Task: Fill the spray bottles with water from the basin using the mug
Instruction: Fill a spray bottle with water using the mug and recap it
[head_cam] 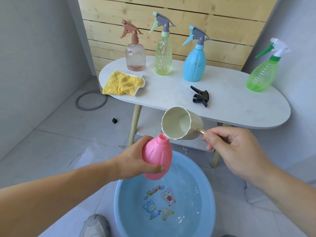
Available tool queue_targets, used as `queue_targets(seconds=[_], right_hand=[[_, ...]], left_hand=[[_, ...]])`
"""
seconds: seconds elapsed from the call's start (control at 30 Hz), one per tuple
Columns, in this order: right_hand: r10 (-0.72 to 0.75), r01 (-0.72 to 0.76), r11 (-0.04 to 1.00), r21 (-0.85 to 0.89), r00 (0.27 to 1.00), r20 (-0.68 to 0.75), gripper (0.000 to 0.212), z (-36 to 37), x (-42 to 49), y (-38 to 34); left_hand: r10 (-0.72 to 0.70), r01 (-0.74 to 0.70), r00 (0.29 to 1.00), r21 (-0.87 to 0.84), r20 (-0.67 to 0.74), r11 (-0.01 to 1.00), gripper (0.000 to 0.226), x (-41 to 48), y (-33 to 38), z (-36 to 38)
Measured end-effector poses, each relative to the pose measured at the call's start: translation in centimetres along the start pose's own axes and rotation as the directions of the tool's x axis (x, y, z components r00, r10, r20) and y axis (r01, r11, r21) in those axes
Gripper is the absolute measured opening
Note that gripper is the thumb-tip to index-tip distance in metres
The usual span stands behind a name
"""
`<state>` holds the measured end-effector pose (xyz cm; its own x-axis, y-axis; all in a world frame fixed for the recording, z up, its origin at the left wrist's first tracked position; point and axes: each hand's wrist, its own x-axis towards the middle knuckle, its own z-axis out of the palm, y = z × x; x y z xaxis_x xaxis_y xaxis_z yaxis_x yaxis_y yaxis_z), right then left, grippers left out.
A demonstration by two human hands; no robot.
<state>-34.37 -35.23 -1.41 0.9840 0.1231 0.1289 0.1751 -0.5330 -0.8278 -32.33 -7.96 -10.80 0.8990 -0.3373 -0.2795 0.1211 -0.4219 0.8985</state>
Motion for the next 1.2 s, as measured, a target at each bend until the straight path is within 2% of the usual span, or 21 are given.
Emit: queue_targets(seconds=[1.2], right_hand=[[-0.127, 0.126, 0.992, -0.028, 0.991, -0.042, 0.016, -0.66, 0.06, -0.2]], left_hand=[[-0.001, 0.001, 1.0, 0.002, 0.004, 1.0, 0.092, 0.52, -0.28, 0.24]])
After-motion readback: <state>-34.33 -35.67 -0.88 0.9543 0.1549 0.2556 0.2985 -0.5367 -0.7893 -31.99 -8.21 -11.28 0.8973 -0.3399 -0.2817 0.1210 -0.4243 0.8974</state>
